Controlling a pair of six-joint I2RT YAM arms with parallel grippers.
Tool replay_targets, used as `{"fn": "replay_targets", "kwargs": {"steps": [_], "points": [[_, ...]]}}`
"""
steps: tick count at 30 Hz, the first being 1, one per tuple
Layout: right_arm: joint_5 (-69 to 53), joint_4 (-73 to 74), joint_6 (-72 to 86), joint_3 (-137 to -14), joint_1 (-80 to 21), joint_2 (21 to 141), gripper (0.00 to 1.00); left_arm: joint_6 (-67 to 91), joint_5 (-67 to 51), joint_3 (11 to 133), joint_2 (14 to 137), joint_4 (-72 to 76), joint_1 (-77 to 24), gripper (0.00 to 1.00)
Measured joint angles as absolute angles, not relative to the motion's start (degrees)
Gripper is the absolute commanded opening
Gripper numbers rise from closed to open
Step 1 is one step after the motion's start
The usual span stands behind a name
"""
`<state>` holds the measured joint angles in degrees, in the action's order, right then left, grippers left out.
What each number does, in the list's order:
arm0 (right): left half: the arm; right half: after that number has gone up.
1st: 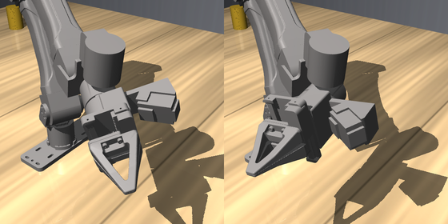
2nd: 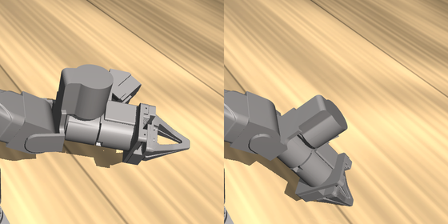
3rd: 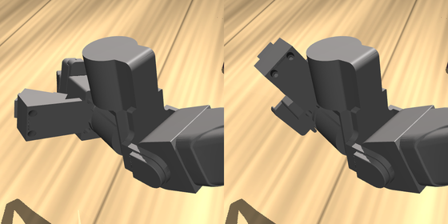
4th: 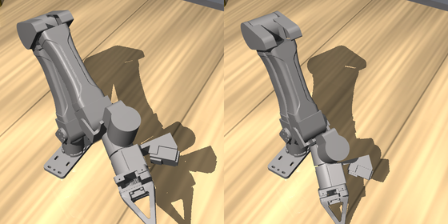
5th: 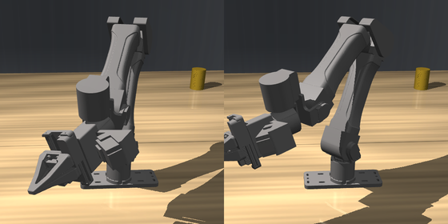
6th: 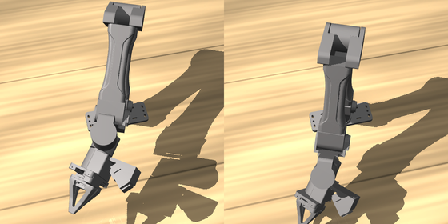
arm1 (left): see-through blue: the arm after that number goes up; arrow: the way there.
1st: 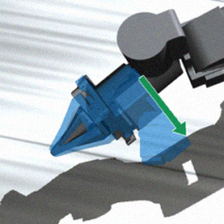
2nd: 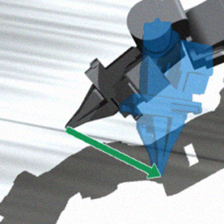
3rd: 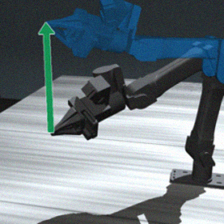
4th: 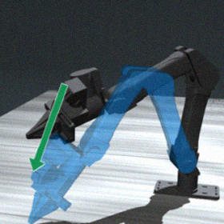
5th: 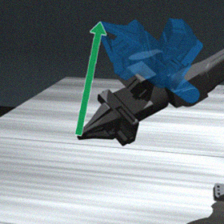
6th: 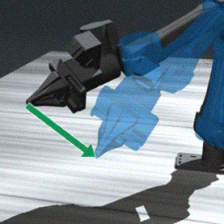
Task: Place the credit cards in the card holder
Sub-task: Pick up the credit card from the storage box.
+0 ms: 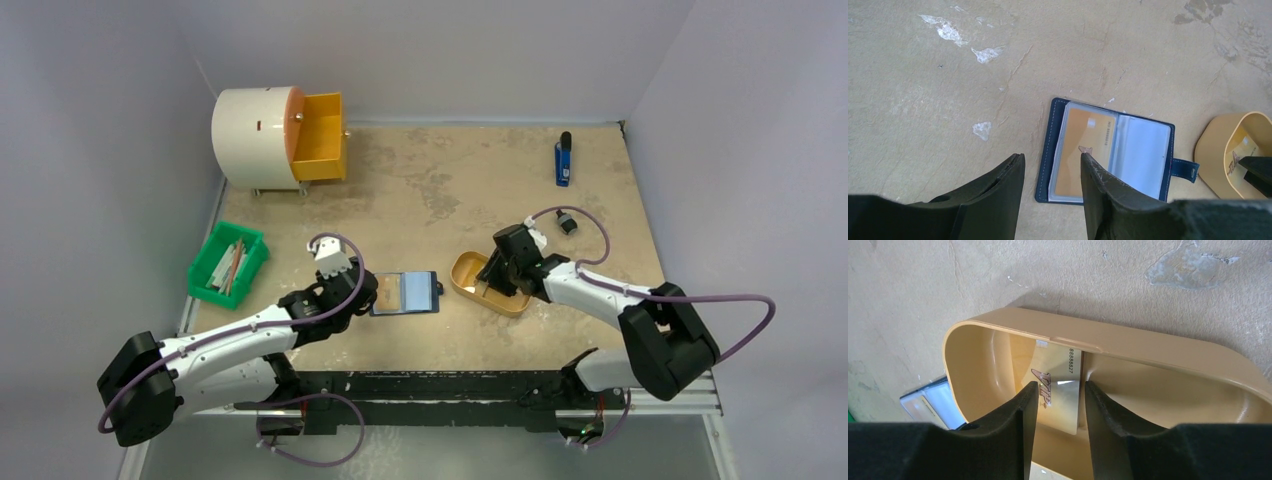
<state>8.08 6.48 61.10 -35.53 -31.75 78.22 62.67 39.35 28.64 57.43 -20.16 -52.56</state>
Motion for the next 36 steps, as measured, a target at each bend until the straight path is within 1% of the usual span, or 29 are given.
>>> {"fn": "replay_targets", "kwargs": {"steps": [3, 10, 15, 18, 24, 29, 36], "points": [[8.19, 6.48, 60.8, -35.53, -31.75, 78.48, 0.34, 63.09, 39.35, 28.38, 57.43, -20.12, -52.56, 0.44], [8.67, 5.89, 59.7, -35.53, -31.75, 79.24, 0.26, 63.7, 39.35, 28.21, 57.43, -19.79, -52.56, 0.43], [9.41, 5.72, 59.55, -34.92, -31.75, 78.56, 0.19, 63.94, 39.35, 28.21, 57.43, -19.79, -52.56, 0.43], [9.61, 5.78, 59.66, -33.54, -31.75, 76.71, 0.14, 63.94, 39.38, 28.21, 57.34, -19.81, -52.56, 0.43], [10.2, 8.27, 60.03, -31.33, -31.75, 72.05, 0.08, 63.96, 39.38, 28.21, 57.25, -19.81, -52.56, 0.43], [11.09, 10.52, 60.1, -30.76, -31.75, 68.9, 0.0, 63.94, 39.4, 28.21, 57.25, -19.84, -52.56, 0.43], [11.18, 12.67, 60.14, -30.81, -31.73, 65.43, 0.0, 63.96, 39.4, 28.21, 57.25, -19.86, -52.56, 0.43]]}}
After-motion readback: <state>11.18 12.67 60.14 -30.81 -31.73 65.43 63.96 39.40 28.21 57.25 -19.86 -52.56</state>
